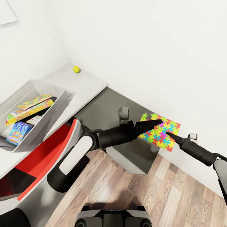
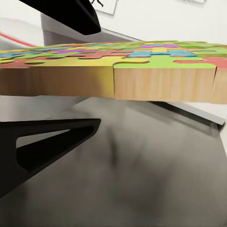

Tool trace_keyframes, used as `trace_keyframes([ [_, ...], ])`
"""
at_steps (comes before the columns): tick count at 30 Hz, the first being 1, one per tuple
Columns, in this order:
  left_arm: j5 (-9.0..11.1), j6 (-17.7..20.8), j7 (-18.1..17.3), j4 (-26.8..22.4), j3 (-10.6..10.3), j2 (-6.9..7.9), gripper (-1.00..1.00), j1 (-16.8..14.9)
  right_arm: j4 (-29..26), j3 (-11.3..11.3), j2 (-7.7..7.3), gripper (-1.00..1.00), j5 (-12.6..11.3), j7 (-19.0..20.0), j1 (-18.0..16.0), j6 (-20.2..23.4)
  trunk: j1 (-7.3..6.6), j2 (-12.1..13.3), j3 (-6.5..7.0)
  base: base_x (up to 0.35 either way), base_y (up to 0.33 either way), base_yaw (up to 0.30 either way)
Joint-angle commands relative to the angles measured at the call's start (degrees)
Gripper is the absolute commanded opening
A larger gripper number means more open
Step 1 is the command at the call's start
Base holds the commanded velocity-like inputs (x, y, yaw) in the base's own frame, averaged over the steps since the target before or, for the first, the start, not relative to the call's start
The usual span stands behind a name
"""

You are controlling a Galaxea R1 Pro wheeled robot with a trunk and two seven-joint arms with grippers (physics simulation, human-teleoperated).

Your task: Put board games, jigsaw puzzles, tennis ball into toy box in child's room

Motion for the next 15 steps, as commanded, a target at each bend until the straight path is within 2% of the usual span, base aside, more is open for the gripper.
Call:
trace_keyframes([
  [1, 0.1, 0.2, -0.1, 0.0, -0.1, -0.02, 1.00, 0.0, 0.0, 0.0, -0.01, -1.00, -0.1, 0.1, 0.0, 0.3, 0.03, -0.1, 0.03, 0.000, 0.000, 0.000],
  [15, -0.1, 0.2, -0.1, 0.0, -0.7, -0.02, 1.00, -0.1, 0.0, 0.2, 0.06, -1.00, 0.0, 0.1, 0.0, 0.3, 0.03, -0.1, 1.33, 0.000, 0.000, 0.000],
])
